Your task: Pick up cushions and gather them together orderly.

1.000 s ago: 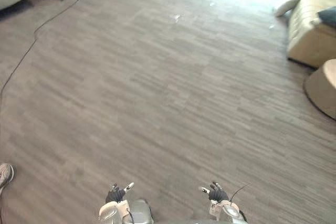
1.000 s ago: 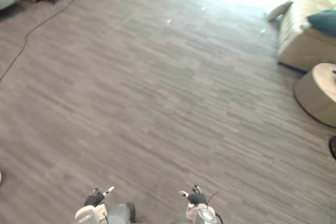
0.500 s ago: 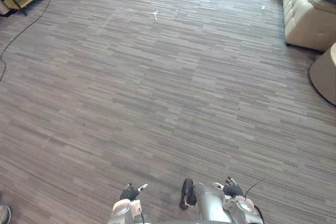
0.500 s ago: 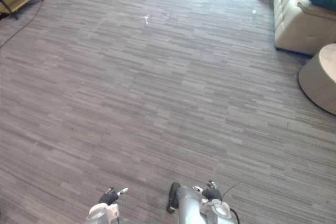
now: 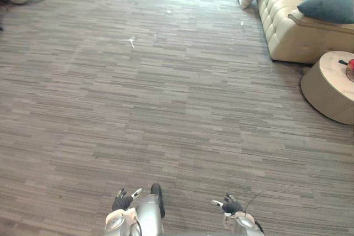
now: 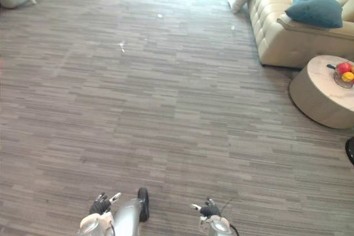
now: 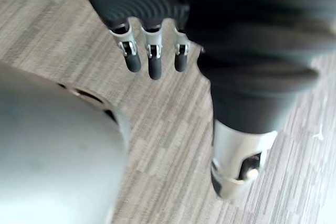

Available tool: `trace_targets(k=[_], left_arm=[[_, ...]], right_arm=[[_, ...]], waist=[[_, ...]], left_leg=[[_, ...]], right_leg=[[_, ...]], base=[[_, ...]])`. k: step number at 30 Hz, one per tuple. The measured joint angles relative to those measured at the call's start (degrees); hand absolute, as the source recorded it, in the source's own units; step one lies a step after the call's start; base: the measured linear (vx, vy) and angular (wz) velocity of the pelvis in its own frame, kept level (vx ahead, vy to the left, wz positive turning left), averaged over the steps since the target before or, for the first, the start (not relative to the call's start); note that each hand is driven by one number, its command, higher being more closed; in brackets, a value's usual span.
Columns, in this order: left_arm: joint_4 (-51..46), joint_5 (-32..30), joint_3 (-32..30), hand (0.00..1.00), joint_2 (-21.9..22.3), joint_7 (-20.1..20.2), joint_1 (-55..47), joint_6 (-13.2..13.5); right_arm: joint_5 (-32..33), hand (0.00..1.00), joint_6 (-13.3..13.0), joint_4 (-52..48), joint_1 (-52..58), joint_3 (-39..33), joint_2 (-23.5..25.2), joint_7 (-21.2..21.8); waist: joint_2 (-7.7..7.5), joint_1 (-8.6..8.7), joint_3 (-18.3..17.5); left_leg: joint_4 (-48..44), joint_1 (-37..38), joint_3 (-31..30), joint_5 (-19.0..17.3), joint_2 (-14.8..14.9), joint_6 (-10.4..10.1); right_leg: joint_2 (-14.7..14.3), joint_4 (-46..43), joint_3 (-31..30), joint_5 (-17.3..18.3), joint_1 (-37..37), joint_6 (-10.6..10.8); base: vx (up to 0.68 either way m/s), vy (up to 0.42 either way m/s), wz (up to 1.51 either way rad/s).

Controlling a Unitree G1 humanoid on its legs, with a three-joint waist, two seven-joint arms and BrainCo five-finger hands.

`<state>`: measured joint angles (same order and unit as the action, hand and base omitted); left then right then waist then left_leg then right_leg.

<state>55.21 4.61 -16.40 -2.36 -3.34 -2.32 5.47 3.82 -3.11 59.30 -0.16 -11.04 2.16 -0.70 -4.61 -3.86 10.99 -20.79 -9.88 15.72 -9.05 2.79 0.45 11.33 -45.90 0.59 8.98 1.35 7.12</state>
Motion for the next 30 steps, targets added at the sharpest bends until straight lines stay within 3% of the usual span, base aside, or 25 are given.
trace_targets(k=[2, 4, 5, 7, 9, 10, 11, 12, 13, 15, 16, 17, 18, 19, 21, 22, 23, 24, 26, 27, 28, 29, 30], left_arm=[[0.97, 0.0, 0.11, 0.0, 0.0, 0.0, -0.4, -0.86], [1.35, 0.03, 0.24, 0.0, 0.4, 0.0, -0.56, -0.91], [1.5, 0.03, 0.54, 0.0, 0.44, 0.01, -0.53, -0.9], [2.87, -0.01, 0.78, 0.0, 0.25, 0.06, -0.25, -0.92], [3.84, -0.58, 1.95, 0.0, 0.19, 0.09, -0.09, -1.05], [3.91, -1.13, 1.89, 0.0, 0.25, 0.12, -0.2, -1.1], [3.95, -1.39, 1.81, 0.0, 0.34, 0.15, -0.82, -1.1], [3.97, -1.75, 1.81, 0.0, 0.59, 0.19, -0.66, -1.21], [3.95, -2.48, 1.54, 0.0, 2.12, 0.21, -0.91, -1.28], [3.73, -3.43, 0.45, 0.0, 3.69, 0.27, -0.55, -1.2], [3.27, -3.42, -0.73, 0.0, 4.43, 0.27, -0.51, -1.26], [2.37, -3.43, -0.88, 0.0, 5.12, 0.26, -1.07, -1.27], [1.87, -3.39, -1.49, 0.0, 5.11, 0.33, -1.23, -1.3], [0.82, -3.38, -2.38, 0.0, 4.74, 0.31, -1.33, -1.27], [-0.59, -3.09, -2.25, 0.0, 3.56, 0.39, -1.92, -1.03], [-1.73, -2.66, -2.29, 0.0, 3.46, 0.31, -1.91, -0.71], [-2.46, -2.04, -2.27, 0.0, 3.44, 0.36, -1.61, -0.64], [-2.82, -1.53, -2.25, 0.0, 3.44, 0.28, -1.56, -0.08], [-2.74, -0.57, -1.81, 0.0, 3.54, 0.18, -2.01, 0.43], [-2.69, 0.26, -1.69, 0.0, 3.42, 0.26, -2.08, 0.51], [-2.76, 0.33, -1.83, 0.0, 2.66, 0.22, -2.12, 0.51], [-2.78, 0.25, -1.82, 0.0, 2.06, 0.16, -2.05, 0.34], [-2.66, 0.24, -1.76, 0.0, 1.48, 0.14, -1.98, 0.36]], right_arm=[[-0.55, 0.0, -0.48, -1.39, 0.11, 0.2, -0.22, 0.19], [-0.68, 0.0, -0.9, -2.37, 0.31, 0.24, -0.3, 0.23], [-0.68, 0.0, -1.09, -3.14, 0.29, 0.17, -0.35, 0.26], [-0.68, 0.0, -1.17, -4.05, -0.09, -0.06, -1.03, 0.55], [-0.73, 0.0, -1.04, -4.31, -0.09, -0.64, -2.34, 0.69], [-0.87, 0.0, -0.89, -4.39, 0.08, -1.12, -2.47, 0.68], [-1.46, 0.0, -0.68, -4.25, 0.76, -1.98, -2.8, 0.56], [-1.31, 0.0, -0.57, -4.29, 1.21, -2.14, -2.87, 0.61], [-1.48, 0.0, -0.63, -4.6, 1.64, -2.32, -3.86, 0.67], [-1.63, 0.0, -0.4, -4.73, 1.09, -2.18, -4.73, 0.71], [-1.58, 0.0, -0.34, -4.94, 1.01, -2.0, -5.54, 0.75], [-1.51, 0.0, -0.28, -4.68, 0.79, -1.84, -6.13, 0.53], [-1.37, 0.0, 0.02, -4.34, 0.65, -1.83, -6.17, 0.37], [-1.26, 0.0, 0.4, -4.34, 1.06, -1.68, -5.51, 0.17], [-0.22, 0.0, 0.39, -4.3, 1.24, -1.43, -4.08, 0.04], [0.32, 0.0, 0.41, -4.15, 1.18, -1.39, -3.24, 0.02], [0.79, 0.0, 0.39, -4.14, 0.68, -1.43, -2.7, -0.02], [0.78, 0.0, 0.26, -3.73, 0.7, -1.69, -2.29, -0.19], [0.7, 0.0, 0.21, -1.8, 0.52, -1.49, -2.49, -0.36], [0.7, 0.0, 0.34, -0.66, 0.35, -1.0, -2.73, -0.45], [0.69, 0.0, 0.34, -0.15, 0.23, -0.98, -2.02, -0.47], [0.62, 0.0, 0.3, 0.03, 0.79, -0.89, -1.1, -0.38], [0.59, 0.0, 0.19, -0.12, 1.29, -0.54, -0.14, -0.34]], waist=[[0.58, 0.73, 0.35], [1.66, 0.86, 0.05], [1.73, 1.09, 0.05], [1.96, 1.85, 0.2], [2.4, 3.05, 0.47], [2.51, 3.6, 0.5], [2.46, 3.98, 0.53], [2.7, 4.21, 0.43], [4.51, 4.42, -0.68], [6.86, 4.18, -0.6], [8.62, 4.07, -0.03], [9.64, 3.72, 0.32], [9.96, 3.62, 0.56], [9.02, 3.36, 1.32], [6.85, 2.93, 1.08], [6.11, 2.01, 1.3], [5.61, 1.01, 1.19], [5.22, 0.32, 1.17], [6.02, 0.03, 0.88], [5.3, -0.52, 0.54], [4.45, -0.56, -0.3], [2.23, -0.38, -1.36], [0.81, -0.54, -1.92]], left_leg=[[0.77, 6.4, 0.3, -3.43, -0.5, 0.46], [3.97, 12.72, 0.73, -6.25, -0.38, 0.75], [5.79, 15.33, 0.75, -6.97, -0.38, 0.52], [9.5, 20.38, 0.68, -7.76, -0.19, -0.05], [13.31, 25.89, -0.61, -9.36, -0.49, -1.21], [14.47, 27.86, -1.06, -9.78, -0.67, -1.92], [15.05, 31.07, -2.71, -10.26, -1.1, -2.69], [14.63, 31.82, -3.44, -10.31, -0.86, -2.78], [10.13, 31.7, -5.61, -10.24, 1.0, -2.88], [-5.69, 26.06, -7.56, -7.65, 3.88, -6.59], [-20.81, 20.09, -9.04, -0.11, 6.21, -9.69], [-33.21, 14.37, -8.39, 1.38, 9.52, -10.74], [-38.53, 11.88, -7.18, -0.31, 11.17, -9.43], [-42.11, 8.57, -5.33, -3.39, 12.54, -7.99], [-38.94, 2.59, -1.92, -6.61, 12.56, -5.11], [-32.7, -1.64, -0.27, -8.16, 11.75, -3.51], [-24.03, -4.97, -0.55, -8.24, 9.85, -3.17], [-12.97, -7.25, -2.27, -6.29, 7.34, -4.1], [2.09, -8.5, -5.47, 0.77, 5.73, -6.56], [-0.22, -8.2, -5.27, 6.62, 5.09, -5.58], [-1.62, -8.17, -5.07, 6.5, 4.07, -4.74], [-3.73, -8.37, -3.46, 3.36, 3.29, -2.67], [-4.54, -7.2, -1.55, 1.15, 2.82, -1.5]], right_leg=[[0.66, -10.61, 1.16, 0.49, -4.8, -0.51], [0.68, -12.56, 5.52, 2.84, -10.98, -2.63], [0.65, -10.9, 8.18, 3.9, -14.62, -3.58], [-0.68, 2.35, 14.09, 4.74, -20.11, -4.27], [-3.1, 22.14, 17.91, -1.04, -21.75, -4.52], [-3.9, 27.02, 17.84, -3.23, -21.7, -4.74], [-5.05, 28.04, 15.56, -6.86, -21.71, -8.15], [-5.34, 26.64, 14.41, -9.15, -21.67, -9.84], [-5.69, 21.45, 14.29, -8.25, -21.76, -11.26], [-6.59, 17.91, 15.62, -2.85, -20.06, -10.72], [-7.9, 18.28, 15.5, -0.09, -16.9, -10.98], [-9.96, 20.05, 14.99, 1.46, -13.15, -11.44], [-10.89, 21.5, 14.64, 2.3, -10.08, -11.83], [-11.39, 24.7, 14.01, 3.43, -4.08, -11.83], [-11.14, 30.6, 12.28, 3.78, 3.16, -11.56], [-10.52, 33.74, 10.94, 3.75, 6.73, -11.48], [-9.41, 35.62, 9.46, 4.24, 8.77, -10.59], [-8.03, 36.91, 7.9, 5.38, 10.69, -8.69], [-7.39, 38.81, 5.77, 8.05, 13.46, -6.53], [-6.22, 39.02, 3.52, 9.96, 15.48, -6.69], [-4.8, 38.58, 2.59, 10.27, 15.9, -7.23], [-2.9, 34.89, 0.66, 9.13, 13.77, -7.14], [-1.54, 26.62, -1.55, 7.18, 10.06, -4.93]], base=[[0.56, 0.227, -0.06], [0.55, 0.155, -0.13], [0.53, 0.09, 0.0], [0.6, 0.049, 0.14], [0.62, -0.013, 0.43], [0.6, -0.051, 0.64], [0.61, -0.072, 0.58], [0.95, -0.148, 0.61], [0.8, -0.143, 0.42], [0.83, -0.183, 0.21], [0.87, -0.161, -0.15], [0.73, -0.094, -0.3], [0.73, -0.032, -0.37], [0.68, -0.035, -0.27], [0.62, -0.032, -0.34], [0.61, 0.033, -0.62], [0.73, 0.113, -0.83], [0.71, 0.205, -0.74], [0.56, 0.266, -0.74], [0.46, 0.286, -0.75], [0.75, 0.398, -0.73], [0.76, 0.384, -0.62], [0.76, 0.379, -0.56]])
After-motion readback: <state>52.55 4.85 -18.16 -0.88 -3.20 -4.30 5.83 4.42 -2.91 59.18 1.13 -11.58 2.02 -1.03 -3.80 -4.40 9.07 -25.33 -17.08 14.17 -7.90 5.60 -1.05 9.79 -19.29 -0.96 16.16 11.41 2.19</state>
